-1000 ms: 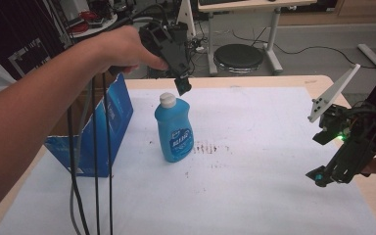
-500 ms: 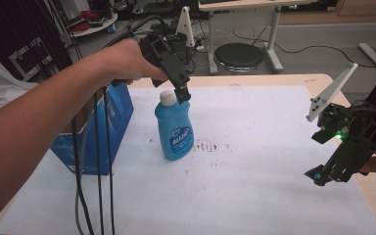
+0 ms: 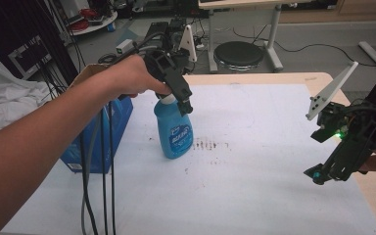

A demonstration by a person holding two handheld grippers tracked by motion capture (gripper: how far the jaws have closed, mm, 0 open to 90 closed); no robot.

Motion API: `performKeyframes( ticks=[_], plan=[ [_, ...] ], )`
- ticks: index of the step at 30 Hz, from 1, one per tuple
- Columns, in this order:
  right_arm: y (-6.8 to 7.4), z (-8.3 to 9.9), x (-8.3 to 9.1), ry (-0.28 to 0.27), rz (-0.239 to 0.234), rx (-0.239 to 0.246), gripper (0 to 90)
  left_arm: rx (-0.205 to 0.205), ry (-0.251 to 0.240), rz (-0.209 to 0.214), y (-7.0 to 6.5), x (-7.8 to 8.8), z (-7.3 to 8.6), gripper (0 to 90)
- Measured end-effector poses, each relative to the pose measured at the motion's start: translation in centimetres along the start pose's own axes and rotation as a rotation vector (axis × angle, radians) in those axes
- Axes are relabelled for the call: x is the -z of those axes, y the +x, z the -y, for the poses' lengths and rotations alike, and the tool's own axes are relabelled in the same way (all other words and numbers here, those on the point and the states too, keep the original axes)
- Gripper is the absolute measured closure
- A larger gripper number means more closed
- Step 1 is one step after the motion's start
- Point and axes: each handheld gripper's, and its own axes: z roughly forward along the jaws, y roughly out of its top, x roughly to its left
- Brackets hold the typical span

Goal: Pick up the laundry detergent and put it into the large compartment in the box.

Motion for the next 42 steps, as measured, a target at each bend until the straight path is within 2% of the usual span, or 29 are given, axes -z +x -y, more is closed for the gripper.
performKeyframes(
  ticks=[1,5,12,14,18,21,27,42],
  plan=[
    [0.0,0.0,0.0,0.001,-0.001,-0.002,3.4,-0.008,0.007,0.000,0.1,-0.2,0.0,2.6],
    [0.0,0.1,-0.1,0.001,-0.003,-0.005,3.4,0.001,0.007,0.001,0.0,-0.9,0.1,2.6],
    [0.0,0.0,-0.1,-0.002,-0.005,-0.002,3.4,-0.001,0.013,-0.004,0.1,-1.3,0.2,9.1],
    [0.0,0.0,-0.1,-0.003,-0.005,-0.003,3.4,0.010,0.006,-0.006,0.1,-1.4,0.3,9.3],
    [0.0,0.0,-0.1,-0.005,-0.005,-0.001,3.4,-0.002,0.016,-0.012,0.2,-1.3,0.3,11.4],
    [0.1,0.0,-0.2,-0.003,-0.007,-0.007,3.4,0.001,0.014,-0.011,0.2,-1.3,0.3,16.6],
    [0.1,-0.1,-0.3,-0.005,-0.009,-0.005,3.4,0.021,0.014,-0.014,0.1,-1.5,0.4,20.5],
    [0.0,0.0,-0.4,-0.006,-0.011,-0.006,3.4,0.034,0.011,-0.031,-0.1,-1.5,0.3,31.7]
  ],
)
